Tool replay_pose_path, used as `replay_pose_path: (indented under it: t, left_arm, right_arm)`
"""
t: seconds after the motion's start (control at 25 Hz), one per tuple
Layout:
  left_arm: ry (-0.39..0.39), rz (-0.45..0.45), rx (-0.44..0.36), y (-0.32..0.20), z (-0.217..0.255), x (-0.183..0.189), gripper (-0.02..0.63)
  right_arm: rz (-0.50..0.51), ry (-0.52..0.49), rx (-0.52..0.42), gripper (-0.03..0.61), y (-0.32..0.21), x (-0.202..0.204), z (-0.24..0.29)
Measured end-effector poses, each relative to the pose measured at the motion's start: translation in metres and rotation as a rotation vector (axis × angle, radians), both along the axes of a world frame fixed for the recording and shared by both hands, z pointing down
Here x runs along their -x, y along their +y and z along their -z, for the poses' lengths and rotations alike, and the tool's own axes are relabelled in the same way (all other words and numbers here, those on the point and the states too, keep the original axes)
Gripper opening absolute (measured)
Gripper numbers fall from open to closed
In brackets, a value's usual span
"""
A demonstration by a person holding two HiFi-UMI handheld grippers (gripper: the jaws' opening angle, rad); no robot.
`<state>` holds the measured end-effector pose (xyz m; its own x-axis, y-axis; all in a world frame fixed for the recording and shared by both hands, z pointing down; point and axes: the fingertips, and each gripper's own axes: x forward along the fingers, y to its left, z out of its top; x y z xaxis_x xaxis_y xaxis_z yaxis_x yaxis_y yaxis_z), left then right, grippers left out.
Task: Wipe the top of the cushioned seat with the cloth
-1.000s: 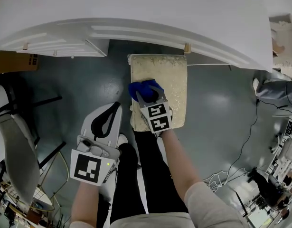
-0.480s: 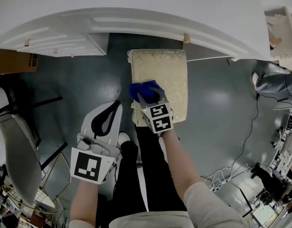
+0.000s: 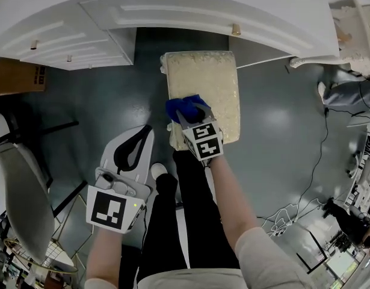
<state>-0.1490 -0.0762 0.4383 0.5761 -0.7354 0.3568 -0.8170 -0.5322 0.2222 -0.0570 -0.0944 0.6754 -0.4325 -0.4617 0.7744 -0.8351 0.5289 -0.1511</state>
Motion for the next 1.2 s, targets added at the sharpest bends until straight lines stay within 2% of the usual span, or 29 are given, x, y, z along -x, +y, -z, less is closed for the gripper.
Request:
replay_pose_path:
  t: [0.12, 0.4, 0.92, 1.2]
  left_arm:
    - [-0.009, -0.002, -0.002, 0.008, -0.001, -0.002, 0.000]
    - [0.014, 0.062, 0.010, 0.008, -0.005, -0.015, 0.000]
    - [-0.007, 0.085, 0.014, 0.011, -0.004, -0.086, 0.000]
    - [-0.020, 0.091, 0.016, 0.017, -0.006, -0.107, 0.000]
  right_arm:
    - [0.026, 0.012, 0.007, 0.137, 0.000, -0.002, 0.001]
    - [0.041, -0.007, 0.001, 0.140, -0.002, -0.022, -0.001]
    - [-0.023, -0.017, 0.017, 0.140, -0.007, -0.136, -0.004]
    - [-0.076, -0.028, 0.027, 0.141, -0.006, -0.173, -0.006]
